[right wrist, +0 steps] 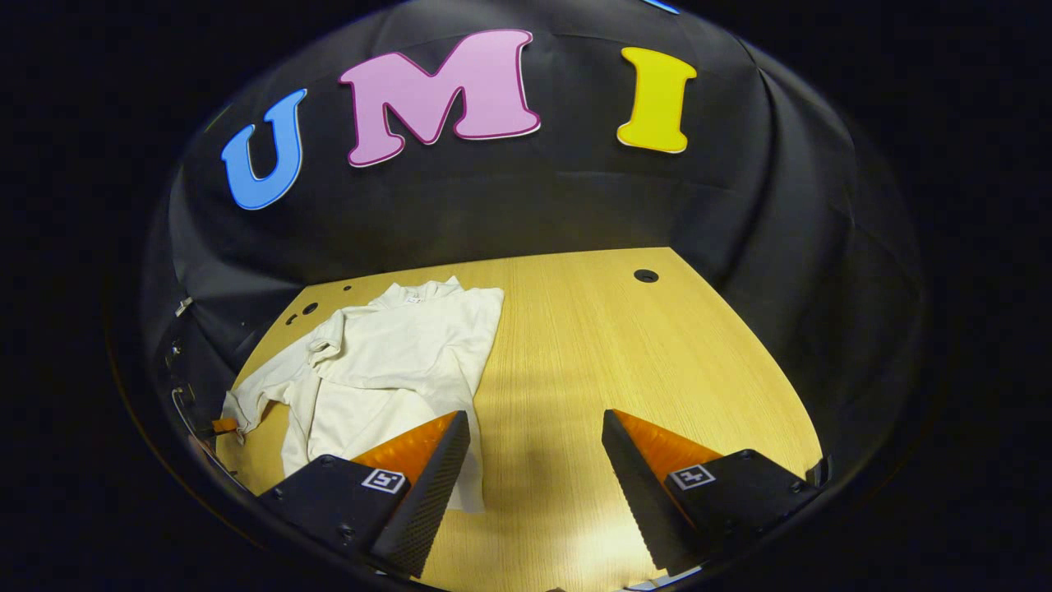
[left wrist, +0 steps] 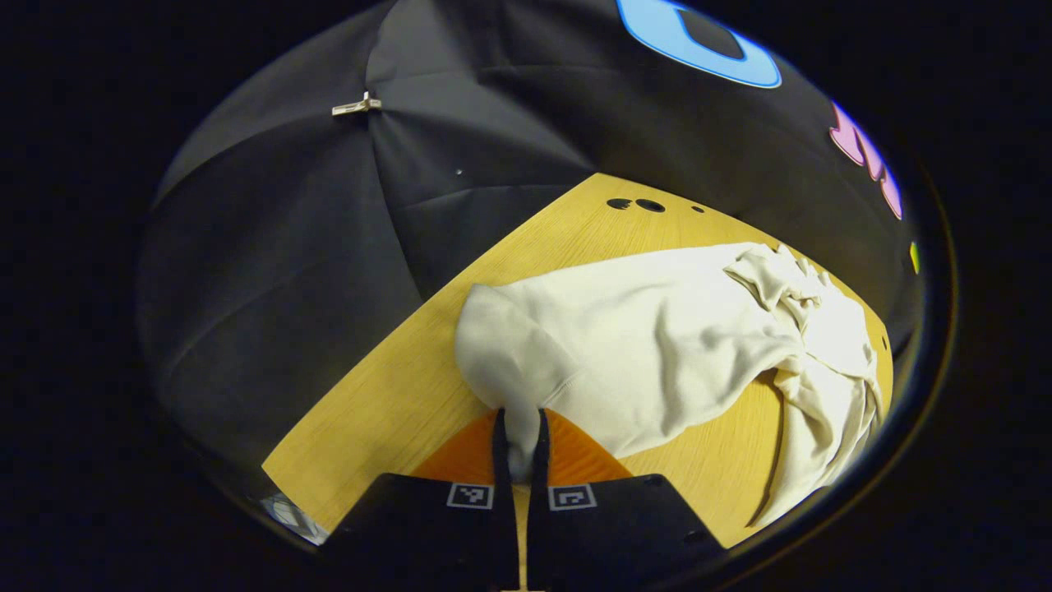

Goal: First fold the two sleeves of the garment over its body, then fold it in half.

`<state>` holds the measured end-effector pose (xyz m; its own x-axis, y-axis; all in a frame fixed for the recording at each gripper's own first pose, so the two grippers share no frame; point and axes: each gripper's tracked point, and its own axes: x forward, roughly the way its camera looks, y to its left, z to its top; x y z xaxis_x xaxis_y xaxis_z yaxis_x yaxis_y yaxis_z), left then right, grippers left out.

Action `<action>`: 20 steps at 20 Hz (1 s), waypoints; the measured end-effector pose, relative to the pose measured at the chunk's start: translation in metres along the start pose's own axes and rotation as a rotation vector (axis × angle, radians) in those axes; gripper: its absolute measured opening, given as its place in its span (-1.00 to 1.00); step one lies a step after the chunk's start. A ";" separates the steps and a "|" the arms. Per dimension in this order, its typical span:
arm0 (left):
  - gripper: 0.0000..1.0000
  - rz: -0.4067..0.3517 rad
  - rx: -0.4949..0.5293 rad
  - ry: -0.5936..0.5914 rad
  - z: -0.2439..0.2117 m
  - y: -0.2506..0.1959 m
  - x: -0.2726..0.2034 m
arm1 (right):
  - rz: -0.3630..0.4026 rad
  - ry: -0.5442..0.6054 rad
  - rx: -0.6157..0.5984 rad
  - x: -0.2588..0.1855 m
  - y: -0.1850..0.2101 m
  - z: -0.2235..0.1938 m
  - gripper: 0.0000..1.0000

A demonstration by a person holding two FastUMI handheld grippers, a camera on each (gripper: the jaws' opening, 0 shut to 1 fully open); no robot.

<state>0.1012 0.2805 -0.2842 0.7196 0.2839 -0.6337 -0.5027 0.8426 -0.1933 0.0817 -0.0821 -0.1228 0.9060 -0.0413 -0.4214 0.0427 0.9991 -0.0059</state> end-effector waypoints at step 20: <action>-0.87 -0.306 0.092 -0.313 0.210 -0.212 -0.068 | -0.105 -0.009 0.165 -0.015 -0.074 -0.026 0.98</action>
<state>0.2595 0.1786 -0.0434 0.9460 0.1281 -0.2978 -0.2095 0.9426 -0.2600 0.0536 -0.1546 -0.1394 0.8967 -0.1458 -0.4181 0.2048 0.9737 0.0998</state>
